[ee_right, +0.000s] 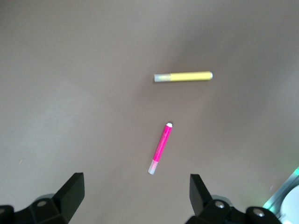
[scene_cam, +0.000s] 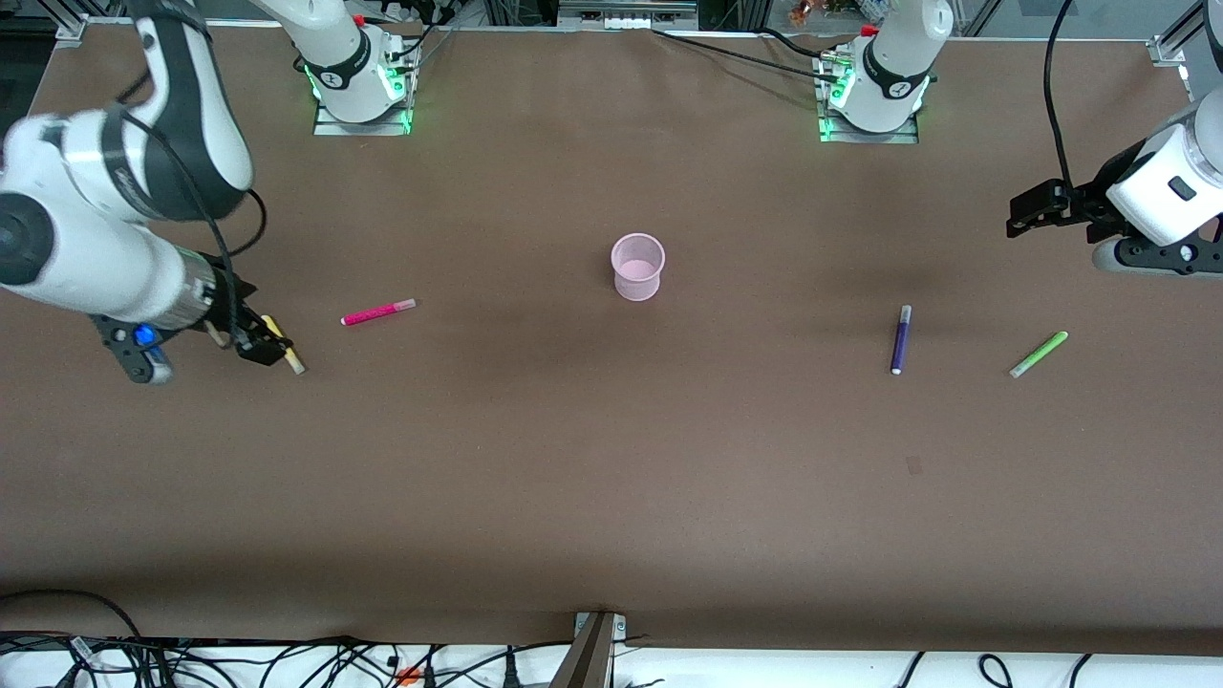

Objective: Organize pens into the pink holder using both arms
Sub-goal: 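Reach the right gripper to the pink marker while the left gripper approaches the blue marker, then grasp the pink marker with the right gripper while the left gripper grasps the blue marker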

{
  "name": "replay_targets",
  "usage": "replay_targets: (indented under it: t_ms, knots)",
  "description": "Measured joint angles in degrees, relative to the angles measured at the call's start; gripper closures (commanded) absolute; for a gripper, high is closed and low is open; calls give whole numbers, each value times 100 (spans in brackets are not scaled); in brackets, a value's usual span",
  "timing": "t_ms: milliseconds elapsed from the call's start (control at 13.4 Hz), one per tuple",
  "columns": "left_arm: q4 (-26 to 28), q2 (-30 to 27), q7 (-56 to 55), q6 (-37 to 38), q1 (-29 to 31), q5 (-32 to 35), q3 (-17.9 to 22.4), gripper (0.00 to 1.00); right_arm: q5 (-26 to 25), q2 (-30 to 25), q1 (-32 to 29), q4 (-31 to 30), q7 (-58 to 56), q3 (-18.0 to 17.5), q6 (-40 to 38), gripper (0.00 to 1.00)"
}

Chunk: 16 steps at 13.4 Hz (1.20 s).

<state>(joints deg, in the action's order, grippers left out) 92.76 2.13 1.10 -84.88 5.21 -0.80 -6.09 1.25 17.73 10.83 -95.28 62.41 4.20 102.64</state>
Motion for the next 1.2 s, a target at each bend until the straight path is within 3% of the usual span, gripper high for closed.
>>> replay_targets:
  t_ms: [299, 523, 822, 1196]
  knots:
    - [-4, 241, -277, -18, 619, -732, 86, 0, 1, 205, -12, -1578, 455, 22, 2244, 1]
    - [-15, 295, -274, -19, 686, -641, 1, 0, 1, 215, -11, -2484, 637, 22, 3294, 1]
    - [-54, 363, -315, 7, 260, -36, -173, 0, 1, 310, -11, -2961, 814, 22, 3956, 1]
    - [69, 796, -319, 62, 242, 43, -377, 0, 1, 703, -9, -3157, 1011, -23, 4618, 1]
